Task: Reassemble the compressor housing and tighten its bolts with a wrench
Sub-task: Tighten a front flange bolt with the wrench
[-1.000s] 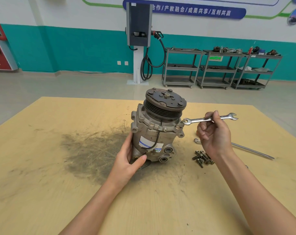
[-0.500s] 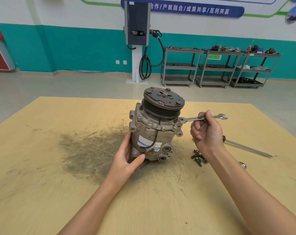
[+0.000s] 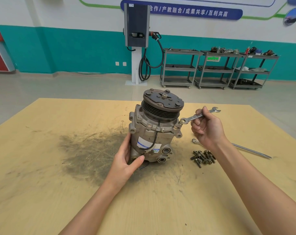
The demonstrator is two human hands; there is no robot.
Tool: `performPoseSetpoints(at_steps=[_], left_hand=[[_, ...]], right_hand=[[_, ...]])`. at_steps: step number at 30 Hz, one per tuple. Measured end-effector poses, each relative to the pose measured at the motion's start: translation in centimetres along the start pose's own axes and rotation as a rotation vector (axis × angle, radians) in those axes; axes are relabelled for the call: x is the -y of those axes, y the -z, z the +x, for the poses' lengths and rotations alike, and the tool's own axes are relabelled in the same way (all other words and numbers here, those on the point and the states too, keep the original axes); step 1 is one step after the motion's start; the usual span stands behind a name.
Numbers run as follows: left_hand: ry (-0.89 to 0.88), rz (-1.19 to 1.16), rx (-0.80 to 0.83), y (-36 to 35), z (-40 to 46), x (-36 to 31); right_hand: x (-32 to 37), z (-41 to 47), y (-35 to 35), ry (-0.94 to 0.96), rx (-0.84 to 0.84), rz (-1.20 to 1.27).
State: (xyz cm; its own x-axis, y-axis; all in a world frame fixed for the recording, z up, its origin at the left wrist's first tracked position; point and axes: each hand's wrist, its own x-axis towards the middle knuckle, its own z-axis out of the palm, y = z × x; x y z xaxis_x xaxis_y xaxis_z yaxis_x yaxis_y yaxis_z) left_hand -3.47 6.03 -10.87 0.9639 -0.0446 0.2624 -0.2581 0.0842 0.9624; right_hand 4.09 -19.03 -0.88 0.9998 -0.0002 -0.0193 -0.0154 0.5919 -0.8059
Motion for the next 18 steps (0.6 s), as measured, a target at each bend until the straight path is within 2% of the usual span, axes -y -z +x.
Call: performPoseSetpoints(at_steps=[4,7,11,18], left_hand=[[-0.003,-0.003,0.001,-0.1,-0.1,-0.2],[-0.007,0.002,0.002,0.0,0.0,-0.3],[-0.005,0.003,-0.004,-0.1,0.0,0.0],[-0.009,0.01,-0.015,-0.1,0.0,-0.2]], right_hand=[[0.4,0.0,-0.2,0.006,0.0,-0.058],[0.1,-0.3,-0.2,0.09,-0.065,-0.094],[-1.2,-1.2,0.0,0.205,-0.118,-0.034],[-2.7,-2.4,0.3,0.24,-0.149,-0.009]])
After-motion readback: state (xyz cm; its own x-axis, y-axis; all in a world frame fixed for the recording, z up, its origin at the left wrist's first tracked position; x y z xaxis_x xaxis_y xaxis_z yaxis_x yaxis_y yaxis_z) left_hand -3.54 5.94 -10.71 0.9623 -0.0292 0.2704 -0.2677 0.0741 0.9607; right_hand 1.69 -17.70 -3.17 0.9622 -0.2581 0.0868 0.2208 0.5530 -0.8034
